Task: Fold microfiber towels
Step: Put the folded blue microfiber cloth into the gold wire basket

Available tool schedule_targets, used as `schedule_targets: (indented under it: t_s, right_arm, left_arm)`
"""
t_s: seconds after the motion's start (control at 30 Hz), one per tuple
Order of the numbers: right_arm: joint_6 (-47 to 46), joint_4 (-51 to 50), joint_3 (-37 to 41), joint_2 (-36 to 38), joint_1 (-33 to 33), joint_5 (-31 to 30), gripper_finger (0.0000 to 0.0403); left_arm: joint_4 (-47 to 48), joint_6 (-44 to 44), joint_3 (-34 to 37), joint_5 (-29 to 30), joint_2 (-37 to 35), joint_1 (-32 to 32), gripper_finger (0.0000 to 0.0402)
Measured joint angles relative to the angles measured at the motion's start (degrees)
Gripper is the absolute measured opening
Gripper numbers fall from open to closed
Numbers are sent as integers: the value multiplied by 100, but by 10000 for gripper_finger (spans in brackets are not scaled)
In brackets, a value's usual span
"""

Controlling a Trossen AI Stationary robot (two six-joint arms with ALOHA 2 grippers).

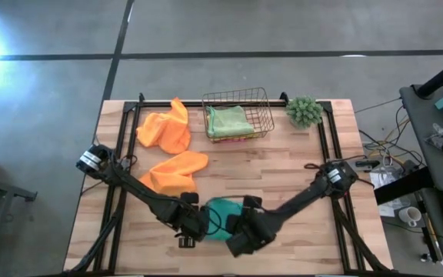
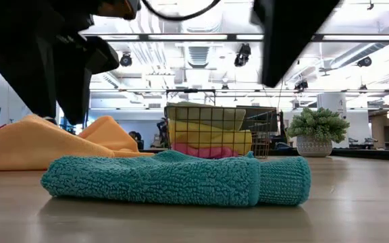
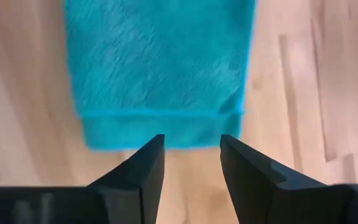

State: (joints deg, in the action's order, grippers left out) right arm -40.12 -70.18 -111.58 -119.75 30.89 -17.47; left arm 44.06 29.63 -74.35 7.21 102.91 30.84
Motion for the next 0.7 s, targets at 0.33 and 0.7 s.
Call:
schedule_targets:
  t_s: [0.33,0.7]
  right_arm:
    - [-352,279,718,44,799,-57,135]
    - [516,2342,1299,44,963,-59,134]
  left_arm:
    - [-961,-337,-2,31,33,275,164]
    - [-1386,-545,-124,10,481,590,164]
